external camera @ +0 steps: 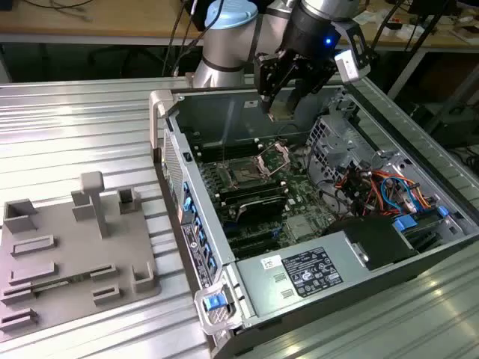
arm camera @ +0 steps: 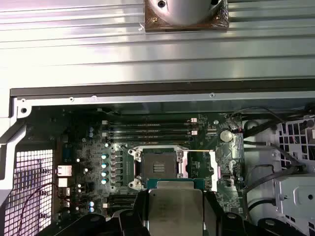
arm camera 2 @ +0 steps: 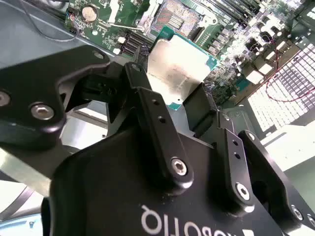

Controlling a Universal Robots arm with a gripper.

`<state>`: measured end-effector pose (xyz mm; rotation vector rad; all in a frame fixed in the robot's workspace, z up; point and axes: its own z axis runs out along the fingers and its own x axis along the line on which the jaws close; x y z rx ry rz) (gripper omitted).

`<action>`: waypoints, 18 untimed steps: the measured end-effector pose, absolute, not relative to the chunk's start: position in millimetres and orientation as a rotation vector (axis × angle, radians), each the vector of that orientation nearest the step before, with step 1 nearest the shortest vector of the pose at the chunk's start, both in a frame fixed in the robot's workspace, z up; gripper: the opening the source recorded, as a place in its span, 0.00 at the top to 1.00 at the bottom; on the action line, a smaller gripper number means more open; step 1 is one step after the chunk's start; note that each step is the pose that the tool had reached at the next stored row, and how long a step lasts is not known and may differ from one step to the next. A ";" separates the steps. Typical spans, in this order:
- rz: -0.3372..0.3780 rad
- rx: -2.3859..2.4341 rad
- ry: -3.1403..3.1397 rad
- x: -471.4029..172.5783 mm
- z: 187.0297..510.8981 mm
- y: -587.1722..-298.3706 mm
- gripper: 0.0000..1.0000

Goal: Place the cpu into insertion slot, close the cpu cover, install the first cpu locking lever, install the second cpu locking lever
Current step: 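Place the cpu into insertion slot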

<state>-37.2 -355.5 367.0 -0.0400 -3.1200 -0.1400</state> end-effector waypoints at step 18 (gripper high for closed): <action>-0.142 -0.248 -3.116 -37.2 365.6 -355.5 0.45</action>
